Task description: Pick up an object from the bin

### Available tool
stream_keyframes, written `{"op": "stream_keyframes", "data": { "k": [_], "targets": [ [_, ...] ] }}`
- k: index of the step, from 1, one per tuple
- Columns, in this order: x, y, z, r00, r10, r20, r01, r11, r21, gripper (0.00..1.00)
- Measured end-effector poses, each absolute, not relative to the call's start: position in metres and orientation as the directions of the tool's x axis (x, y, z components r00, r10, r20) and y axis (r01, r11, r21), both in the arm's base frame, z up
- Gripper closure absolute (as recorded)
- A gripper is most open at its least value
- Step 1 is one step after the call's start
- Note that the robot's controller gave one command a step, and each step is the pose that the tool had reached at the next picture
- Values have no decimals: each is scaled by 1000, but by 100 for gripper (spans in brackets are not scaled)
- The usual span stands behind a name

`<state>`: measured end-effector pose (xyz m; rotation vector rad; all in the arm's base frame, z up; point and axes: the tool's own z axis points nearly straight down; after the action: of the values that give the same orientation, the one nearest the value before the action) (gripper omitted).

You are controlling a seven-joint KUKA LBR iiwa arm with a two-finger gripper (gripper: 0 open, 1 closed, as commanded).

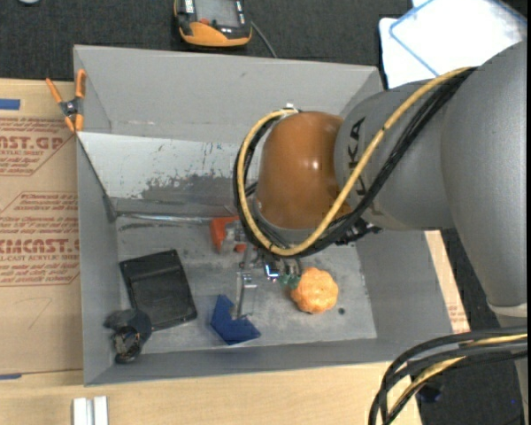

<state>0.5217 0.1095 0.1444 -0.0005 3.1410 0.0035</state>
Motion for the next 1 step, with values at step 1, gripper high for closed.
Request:
{"op": "stream_keyframes", "data": {
  "k": [1],
  "targets": [
    [522, 109, 144, -1000, 0, -1, 0, 1000, 2, 0]
  ]
}}
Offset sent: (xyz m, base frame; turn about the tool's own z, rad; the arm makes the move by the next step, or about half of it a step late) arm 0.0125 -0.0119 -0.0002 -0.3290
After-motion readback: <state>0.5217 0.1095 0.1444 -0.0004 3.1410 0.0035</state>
